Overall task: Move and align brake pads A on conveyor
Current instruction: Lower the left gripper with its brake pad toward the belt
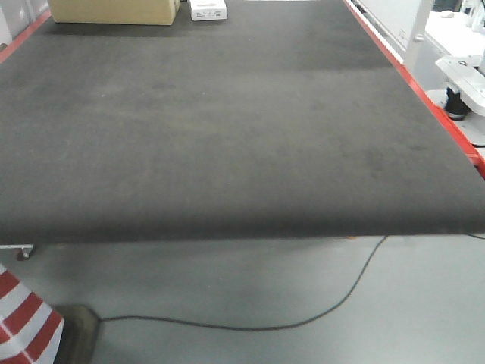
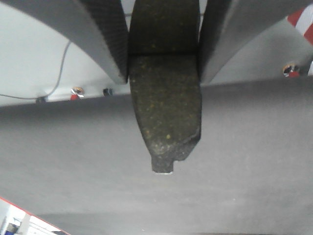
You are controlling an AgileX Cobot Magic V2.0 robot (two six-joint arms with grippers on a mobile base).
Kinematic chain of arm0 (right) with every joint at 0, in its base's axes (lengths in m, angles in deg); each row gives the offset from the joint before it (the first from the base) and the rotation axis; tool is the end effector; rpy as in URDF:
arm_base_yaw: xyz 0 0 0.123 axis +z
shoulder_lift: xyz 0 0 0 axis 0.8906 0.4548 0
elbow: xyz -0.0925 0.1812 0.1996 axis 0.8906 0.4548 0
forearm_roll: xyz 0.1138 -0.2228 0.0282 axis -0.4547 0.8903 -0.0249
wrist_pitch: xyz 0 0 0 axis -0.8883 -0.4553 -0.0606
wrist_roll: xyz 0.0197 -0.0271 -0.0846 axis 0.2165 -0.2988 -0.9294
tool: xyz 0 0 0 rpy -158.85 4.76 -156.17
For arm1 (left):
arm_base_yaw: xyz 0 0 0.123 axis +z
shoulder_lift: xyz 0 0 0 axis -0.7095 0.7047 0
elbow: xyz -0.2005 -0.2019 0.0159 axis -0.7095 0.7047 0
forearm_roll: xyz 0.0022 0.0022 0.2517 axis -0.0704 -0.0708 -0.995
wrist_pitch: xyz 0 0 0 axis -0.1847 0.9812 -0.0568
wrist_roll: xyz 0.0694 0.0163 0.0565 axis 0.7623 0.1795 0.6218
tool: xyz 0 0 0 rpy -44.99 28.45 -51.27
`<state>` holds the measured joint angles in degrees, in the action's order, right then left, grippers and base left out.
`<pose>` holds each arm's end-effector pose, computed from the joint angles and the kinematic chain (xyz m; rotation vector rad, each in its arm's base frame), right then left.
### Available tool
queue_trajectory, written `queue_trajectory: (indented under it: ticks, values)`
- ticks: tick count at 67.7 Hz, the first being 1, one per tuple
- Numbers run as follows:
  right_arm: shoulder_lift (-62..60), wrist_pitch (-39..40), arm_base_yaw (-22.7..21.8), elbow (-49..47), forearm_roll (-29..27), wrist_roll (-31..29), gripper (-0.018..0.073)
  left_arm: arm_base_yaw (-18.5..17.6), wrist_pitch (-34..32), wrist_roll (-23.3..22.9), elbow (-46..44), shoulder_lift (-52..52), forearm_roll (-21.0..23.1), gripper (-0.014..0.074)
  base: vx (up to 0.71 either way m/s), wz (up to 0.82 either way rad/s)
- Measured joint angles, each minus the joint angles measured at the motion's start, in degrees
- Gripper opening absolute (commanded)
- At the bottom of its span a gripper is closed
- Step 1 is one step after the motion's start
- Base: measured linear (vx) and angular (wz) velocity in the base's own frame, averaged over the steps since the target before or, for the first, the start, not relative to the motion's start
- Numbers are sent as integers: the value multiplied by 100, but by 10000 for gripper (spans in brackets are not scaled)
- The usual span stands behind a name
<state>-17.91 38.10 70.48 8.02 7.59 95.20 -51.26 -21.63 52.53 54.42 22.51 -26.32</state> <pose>0.0716 0.0061 0.2891 -0.0130 1.9308 0.1124 0.0746 -0.0136 0.2731 0.0860 1.8782 -0.1716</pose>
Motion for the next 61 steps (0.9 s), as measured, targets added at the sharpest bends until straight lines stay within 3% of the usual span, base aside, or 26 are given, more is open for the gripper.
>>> queue_trajectory:
  ticks: [61]
  values:
    - [0, 0, 0, 0, 0, 0, -7, 0, 0, 0, 0, 0, 0, -6, 35, 1]
